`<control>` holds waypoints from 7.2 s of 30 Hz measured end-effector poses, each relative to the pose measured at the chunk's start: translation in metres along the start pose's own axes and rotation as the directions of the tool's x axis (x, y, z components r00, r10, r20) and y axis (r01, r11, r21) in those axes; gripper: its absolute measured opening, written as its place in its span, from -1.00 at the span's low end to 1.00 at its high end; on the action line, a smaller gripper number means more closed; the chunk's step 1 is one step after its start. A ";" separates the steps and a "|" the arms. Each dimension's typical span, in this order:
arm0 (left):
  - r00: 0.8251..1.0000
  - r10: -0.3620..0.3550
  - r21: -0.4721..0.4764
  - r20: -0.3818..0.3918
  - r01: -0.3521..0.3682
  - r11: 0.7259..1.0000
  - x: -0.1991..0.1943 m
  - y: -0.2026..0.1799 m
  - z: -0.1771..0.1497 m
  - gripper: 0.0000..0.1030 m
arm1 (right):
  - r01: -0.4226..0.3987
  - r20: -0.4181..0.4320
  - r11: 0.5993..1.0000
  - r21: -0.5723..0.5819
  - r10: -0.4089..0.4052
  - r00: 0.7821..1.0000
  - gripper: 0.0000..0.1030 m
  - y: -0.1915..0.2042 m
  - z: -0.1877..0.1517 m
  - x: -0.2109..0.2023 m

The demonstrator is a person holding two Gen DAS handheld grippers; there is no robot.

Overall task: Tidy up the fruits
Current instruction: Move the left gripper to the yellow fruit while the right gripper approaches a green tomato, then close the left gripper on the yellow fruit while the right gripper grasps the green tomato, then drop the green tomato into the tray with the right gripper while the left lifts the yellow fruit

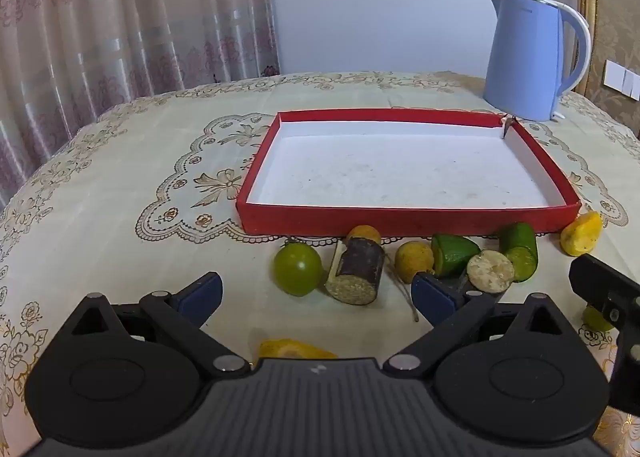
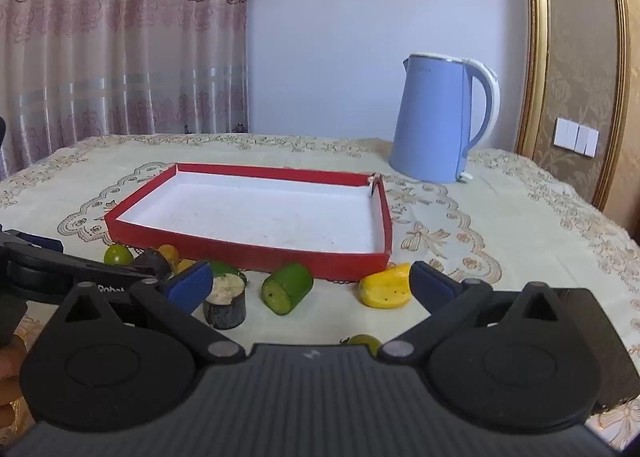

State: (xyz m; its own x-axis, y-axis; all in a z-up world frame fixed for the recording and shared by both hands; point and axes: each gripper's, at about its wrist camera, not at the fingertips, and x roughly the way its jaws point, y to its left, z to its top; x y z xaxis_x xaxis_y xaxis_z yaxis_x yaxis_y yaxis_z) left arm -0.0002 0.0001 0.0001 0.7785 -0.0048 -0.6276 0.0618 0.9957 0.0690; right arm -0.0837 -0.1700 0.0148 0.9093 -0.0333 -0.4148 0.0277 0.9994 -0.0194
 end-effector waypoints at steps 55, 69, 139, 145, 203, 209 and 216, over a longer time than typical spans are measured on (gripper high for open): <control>0.995 0.007 -0.033 -0.097 -0.010 0.999 0.008 0.022 -0.024 0.96 | -0.025 0.020 1.000 0.019 0.025 0.999 1.00 -0.011 -0.013 -0.010; 0.996 0.020 -0.012 -0.082 -0.021 1.000 0.005 0.017 -0.025 0.96 | -0.014 0.030 1.000 0.015 0.013 0.999 1.00 -0.011 -0.014 -0.013; 1.000 0.014 0.030 0.001 -0.014 0.999 -0.015 0.010 -0.013 -0.21 | -0.052 -0.161 0.997 0.049 0.060 0.985 -0.11 -0.035 -0.036 0.025; 1.000 0.017 0.034 0.005 -0.017 0.999 -0.013 0.009 -0.010 -0.21 | -0.045 -0.177 0.998 0.034 0.050 0.983 -0.36 -0.037 -0.038 0.031; 0.975 -0.192 0.348 0.111 0.143 0.926 -0.016 -0.005 -0.032 0.38 | -0.182 -0.037 0.983 0.014 0.182 0.983 -0.37 -0.036 0.015 0.038; 0.976 -0.200 0.326 0.086 0.162 0.931 -0.010 -0.007 -0.033 0.38 | -0.150 -0.097 0.989 0.009 0.151 0.984 -0.37 -0.029 0.073 0.129; 0.971 -0.229 0.380 0.065 0.188 0.906 -0.001 -0.008 -0.033 0.38 | -0.075 -0.167 0.997 0.008 0.076 0.983 0.09 -0.021 0.068 0.156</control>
State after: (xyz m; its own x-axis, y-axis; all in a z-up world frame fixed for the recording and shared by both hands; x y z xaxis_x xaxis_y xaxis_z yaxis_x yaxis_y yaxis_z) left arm -0.0223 -0.0046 -0.0254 0.7827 -0.2383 -0.5750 0.4393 0.8659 0.2391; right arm 0.0859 -0.1955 0.0121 0.8269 0.0419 -0.5608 -0.0377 0.9991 0.0191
